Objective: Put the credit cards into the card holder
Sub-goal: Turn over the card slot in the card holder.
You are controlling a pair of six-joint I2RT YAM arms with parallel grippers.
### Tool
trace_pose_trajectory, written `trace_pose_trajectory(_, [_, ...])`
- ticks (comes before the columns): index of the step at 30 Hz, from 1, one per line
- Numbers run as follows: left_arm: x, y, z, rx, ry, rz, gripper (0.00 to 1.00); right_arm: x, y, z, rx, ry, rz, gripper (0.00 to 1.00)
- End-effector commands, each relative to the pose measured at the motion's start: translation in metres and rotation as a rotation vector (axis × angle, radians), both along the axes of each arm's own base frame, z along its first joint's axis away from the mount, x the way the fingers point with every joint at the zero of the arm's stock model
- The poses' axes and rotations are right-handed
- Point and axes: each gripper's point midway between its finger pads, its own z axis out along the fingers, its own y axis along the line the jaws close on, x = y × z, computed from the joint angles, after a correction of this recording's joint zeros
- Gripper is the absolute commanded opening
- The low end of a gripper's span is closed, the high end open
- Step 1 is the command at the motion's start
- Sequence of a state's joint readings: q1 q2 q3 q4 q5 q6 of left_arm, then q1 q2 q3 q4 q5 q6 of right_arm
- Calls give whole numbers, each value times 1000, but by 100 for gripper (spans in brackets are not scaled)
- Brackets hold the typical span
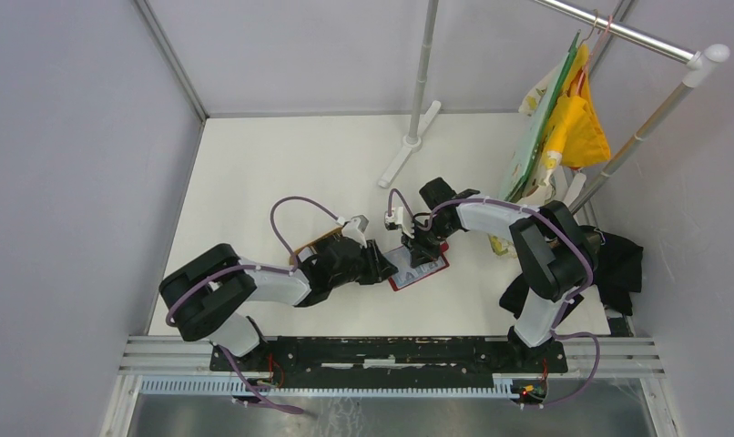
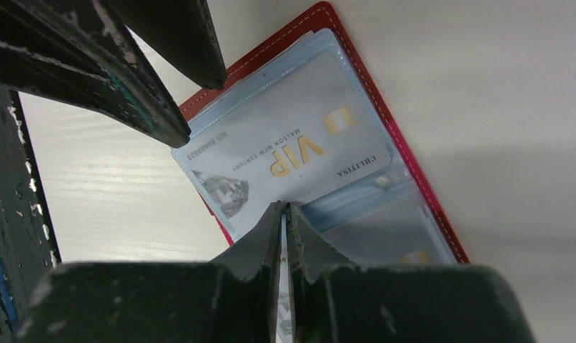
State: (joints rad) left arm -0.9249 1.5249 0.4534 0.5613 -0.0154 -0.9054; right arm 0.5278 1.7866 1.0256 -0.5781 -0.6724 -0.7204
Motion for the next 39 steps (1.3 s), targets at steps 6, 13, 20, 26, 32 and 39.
trace_pose_trajectory(6, [9, -19, 19, -103, 3, 19, 40, 3, -3, -12, -37, -6, 11, 11])
trace_pose_trajectory(13, [10, -20, 19, -110, 6, 23, 40, 2, -3, -12, -39, -3, 11, 11])
trace_pose_trajectory(20, [9, -20, 12, -102, 24, 27, 40, 3, -3, -12, -37, -5, 10, 11])
trace_pose_trajectory(26, [8, -18, 7, -94, 45, 39, 40, 4, -3, -11, -37, -5, 8, 12])
trace_pose_trajectory(32, [9, -18, 4, -90, 55, 44, 40, 3, -3, -12, -37, -5, 8, 12])
trace_pose_trajectory(39, [12, -23, 9, -103, 43, 38, 40, 3, -2, -9, -27, -6, 9, 14])
